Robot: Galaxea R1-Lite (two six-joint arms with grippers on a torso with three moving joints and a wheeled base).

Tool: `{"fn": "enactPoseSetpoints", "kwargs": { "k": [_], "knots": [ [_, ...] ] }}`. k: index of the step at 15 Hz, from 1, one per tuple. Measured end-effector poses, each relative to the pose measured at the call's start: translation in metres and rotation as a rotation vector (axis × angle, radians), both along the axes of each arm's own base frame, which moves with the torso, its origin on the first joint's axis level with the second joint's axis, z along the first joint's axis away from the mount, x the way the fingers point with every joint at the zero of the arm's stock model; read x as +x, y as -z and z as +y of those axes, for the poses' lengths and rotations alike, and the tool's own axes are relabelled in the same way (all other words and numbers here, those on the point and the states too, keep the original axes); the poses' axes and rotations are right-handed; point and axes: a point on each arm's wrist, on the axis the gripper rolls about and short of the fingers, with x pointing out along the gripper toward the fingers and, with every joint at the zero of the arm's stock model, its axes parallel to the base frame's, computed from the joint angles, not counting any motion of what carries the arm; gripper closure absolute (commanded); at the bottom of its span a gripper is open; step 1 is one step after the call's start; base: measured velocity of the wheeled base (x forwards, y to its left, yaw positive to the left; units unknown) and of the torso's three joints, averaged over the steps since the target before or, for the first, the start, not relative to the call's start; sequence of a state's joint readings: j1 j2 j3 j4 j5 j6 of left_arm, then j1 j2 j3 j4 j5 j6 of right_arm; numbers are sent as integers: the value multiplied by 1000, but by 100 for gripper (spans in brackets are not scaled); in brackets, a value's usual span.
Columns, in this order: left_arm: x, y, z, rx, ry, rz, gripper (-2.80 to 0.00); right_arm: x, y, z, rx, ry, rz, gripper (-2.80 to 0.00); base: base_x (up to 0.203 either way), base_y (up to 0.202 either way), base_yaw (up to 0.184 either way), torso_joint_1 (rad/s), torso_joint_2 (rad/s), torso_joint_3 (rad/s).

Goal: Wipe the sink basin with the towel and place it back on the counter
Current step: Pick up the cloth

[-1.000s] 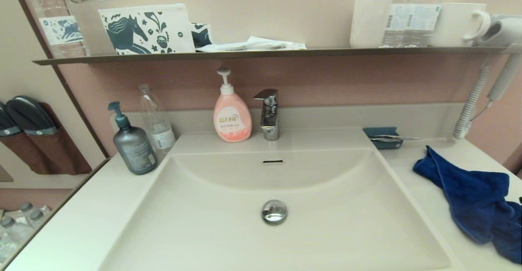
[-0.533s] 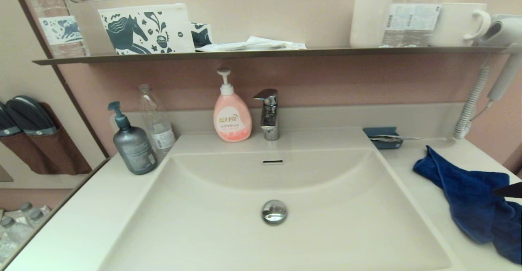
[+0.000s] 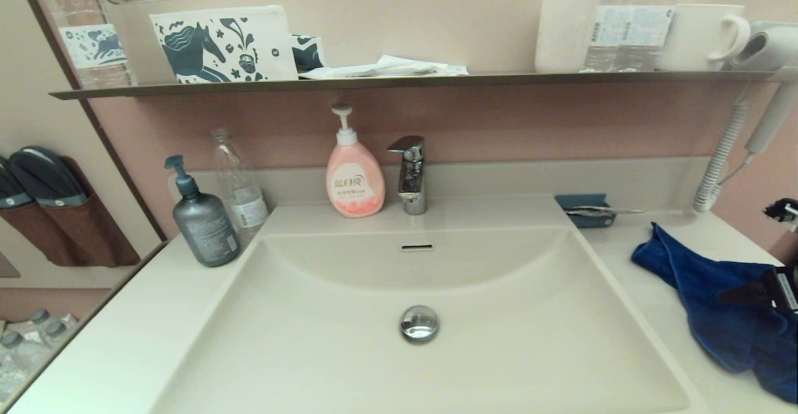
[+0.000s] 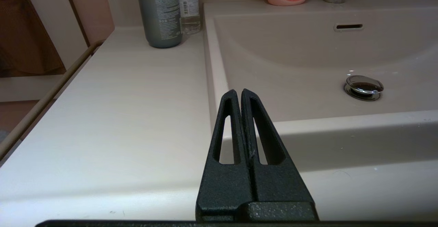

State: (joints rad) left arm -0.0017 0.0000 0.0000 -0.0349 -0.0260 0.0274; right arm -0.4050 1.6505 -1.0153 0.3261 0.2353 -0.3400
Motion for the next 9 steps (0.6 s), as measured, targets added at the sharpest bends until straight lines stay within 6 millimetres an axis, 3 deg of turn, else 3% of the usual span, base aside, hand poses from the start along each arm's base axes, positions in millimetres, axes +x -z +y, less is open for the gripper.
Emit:
{"fn": "enactPoseSetpoints", "kwargs": {
  "k": [3, 4, 9],
  "knots": [
    [0, 0, 0, 0, 0, 0, 0, 6, 12, 3, 15, -7, 29, -280, 0, 0, 0, 0, 0, 0],
    [0, 0, 0, 0, 0, 0, 0, 8, 15, 5, 22, -2, 25, 0, 0, 0, 0, 0, 0, 0],
    [0, 0, 0, 0, 0, 0, 0, 15, 31, 15, 5, 17, 12, 0, 0, 0, 0, 0, 0, 0]
  ]
}}
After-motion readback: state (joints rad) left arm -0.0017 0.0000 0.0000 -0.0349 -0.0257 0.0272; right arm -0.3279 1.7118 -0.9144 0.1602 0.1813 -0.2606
